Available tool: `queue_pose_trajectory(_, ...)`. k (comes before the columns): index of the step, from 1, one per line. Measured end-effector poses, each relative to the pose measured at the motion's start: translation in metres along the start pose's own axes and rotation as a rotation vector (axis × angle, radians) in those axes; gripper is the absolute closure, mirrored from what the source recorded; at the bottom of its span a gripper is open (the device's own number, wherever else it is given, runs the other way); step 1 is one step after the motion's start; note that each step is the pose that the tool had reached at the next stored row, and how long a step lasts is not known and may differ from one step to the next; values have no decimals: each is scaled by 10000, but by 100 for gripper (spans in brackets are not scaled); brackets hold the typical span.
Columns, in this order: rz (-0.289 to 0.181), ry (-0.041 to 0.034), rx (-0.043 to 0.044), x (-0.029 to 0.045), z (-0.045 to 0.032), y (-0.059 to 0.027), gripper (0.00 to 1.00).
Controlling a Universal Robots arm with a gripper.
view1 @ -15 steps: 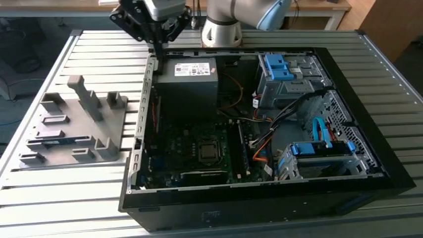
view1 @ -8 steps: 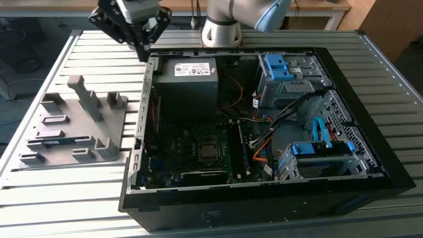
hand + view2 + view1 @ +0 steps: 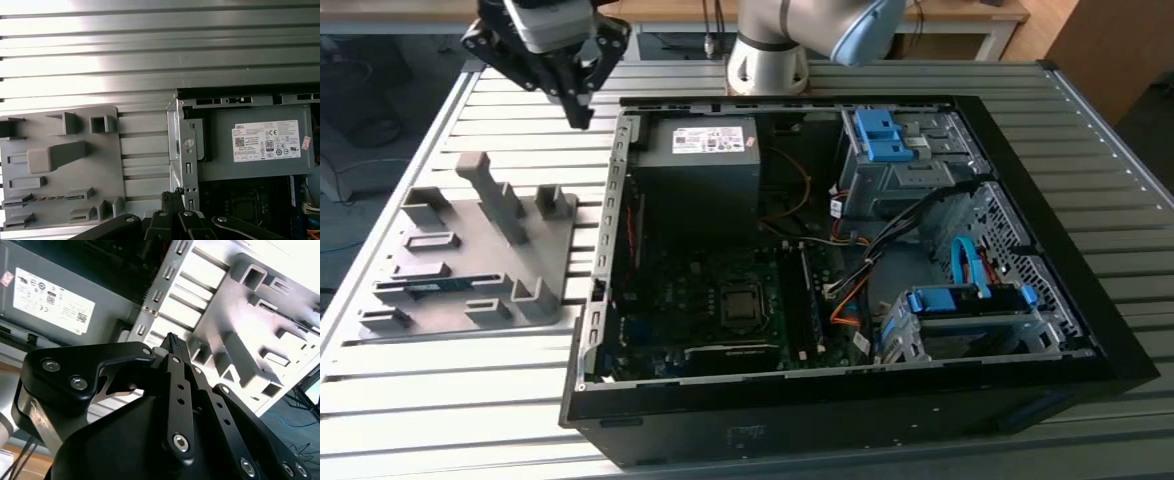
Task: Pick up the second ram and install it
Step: 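Reach for the second ram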
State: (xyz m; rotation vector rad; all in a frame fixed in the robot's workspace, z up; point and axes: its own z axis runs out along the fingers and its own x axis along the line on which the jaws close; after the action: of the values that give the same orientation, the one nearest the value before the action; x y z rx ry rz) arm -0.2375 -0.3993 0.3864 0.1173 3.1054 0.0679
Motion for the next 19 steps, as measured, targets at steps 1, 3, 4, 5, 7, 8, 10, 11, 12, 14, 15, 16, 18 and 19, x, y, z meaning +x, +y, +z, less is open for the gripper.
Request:
queue_pose_trajectory(1, 2, -1, 0, 40, 4, -3, 90)
queue_pose_trajectory(3, 1, 0, 1, 131, 12, -11, 90)
queue_pose_trajectory(4, 1, 1, 1, 175, 15, -14, 90)
queue_pose_trajectory(5, 0, -1, 0, 220, 19, -18, 90)
queue_pose_trajectory(7, 2, -1, 0, 311, 25, -25, 90)
queue_pose_trajectory(8, 2, 0, 0, 356, 28, -29, 90)
queue_pose_trajectory(10, 0, 0, 1, 449, 33, -36, 90)
queue_pose_trajectory(11, 1, -1, 0, 494, 36, -40, 90)
queue_pose_trajectory(12, 3, -2, -1, 538, 38, -43, 90)
queue_pose_trajectory(14, 1, 1, 1, 614, 42, -49, 90)
queue_pose_trajectory(15, 1, 0, 1, 653, 44, -52, 90)
queue_pose_trajectory(16, 0, -1, 0, 693, 47, -56, 90)
queue_pose_trajectory(18, 2, -1, 0, 767, 52, -61, 90)
queue_pose_trajectory(19, 2, 0, 1, 799, 54, -63, 90)
